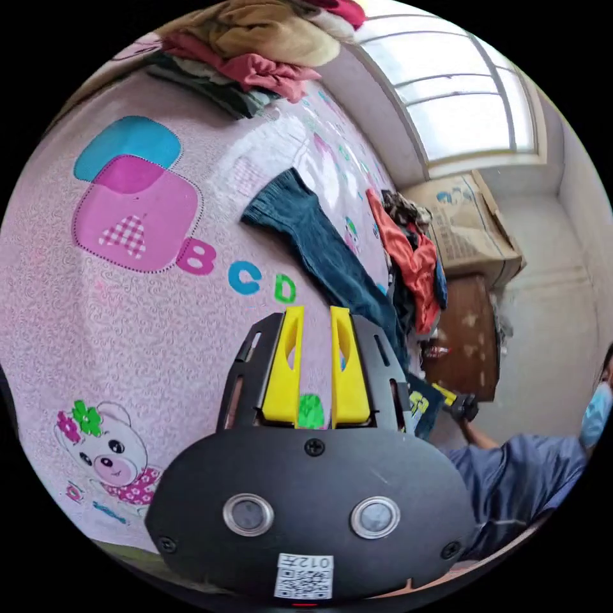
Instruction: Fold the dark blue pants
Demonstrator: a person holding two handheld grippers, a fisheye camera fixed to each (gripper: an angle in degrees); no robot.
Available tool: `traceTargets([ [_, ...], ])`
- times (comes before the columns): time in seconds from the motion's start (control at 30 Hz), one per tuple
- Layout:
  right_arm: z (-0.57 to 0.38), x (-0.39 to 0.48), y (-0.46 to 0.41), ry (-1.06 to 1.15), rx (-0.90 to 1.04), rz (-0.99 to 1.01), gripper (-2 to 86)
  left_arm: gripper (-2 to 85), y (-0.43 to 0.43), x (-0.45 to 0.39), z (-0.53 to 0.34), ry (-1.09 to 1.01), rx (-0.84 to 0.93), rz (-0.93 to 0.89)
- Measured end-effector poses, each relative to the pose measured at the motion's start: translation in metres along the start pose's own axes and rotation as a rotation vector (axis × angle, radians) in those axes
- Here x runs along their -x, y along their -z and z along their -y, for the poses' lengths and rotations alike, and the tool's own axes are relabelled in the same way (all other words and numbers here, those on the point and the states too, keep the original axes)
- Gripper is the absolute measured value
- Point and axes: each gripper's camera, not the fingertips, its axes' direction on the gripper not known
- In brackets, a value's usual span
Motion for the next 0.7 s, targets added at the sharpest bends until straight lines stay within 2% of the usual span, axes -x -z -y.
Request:
traceTargets([
  [0.07,-0.012,0.009,-0.002,0.014,-0.001,0.008,4.8,6.0,-0.014,-0.039,-0.042,-0.197,0.125,0.043],
  [0.13,-0.027,0.022,-0.001,0.01,-0.02,-0.016,4.8,7.5,-0.048,-0.1,-0.102,-0.505,0.329,0.178],
  [0.2,-0.036,0.027,-0.002,-0.011,-0.026,-0.021,4.8,8.8,-0.073,-0.14,-0.146,-0.729,0.45,0.3],
  [0.33,-0.053,0.031,-0.008,-0.035,-0.045,0.0,4.8,11.3,-0.11,-0.194,-0.222,-1.101,0.588,0.488],
  [0.4,-0.059,0.03,-0.01,-0.037,-0.051,0.002,4.8,12.1,-0.115,-0.203,-0.237,-1.179,0.569,0.549],
  [0.47,-0.063,0.026,-0.011,-0.043,-0.059,0.013,4.8,12.7,-0.122,-0.209,-0.244,-1.214,0.592,0.513],
  [0.57,-0.068,0.013,-0.014,-0.068,-0.07,0.054,4.8,13.1,-0.148,-0.213,-0.258,-1.266,0.771,0.406],
  [0.63,-0.07,0.0,-0.016,-0.098,-0.071,0.091,4.9,12.8,-0.174,-0.212,-0.28,-1.372,0.881,0.441],
  [0.7,-0.07,-0.007,-0.017,-0.106,-0.067,0.107,4.9,11.5,-0.19,-0.214,-0.293,-1.433,0.899,0.455],
])
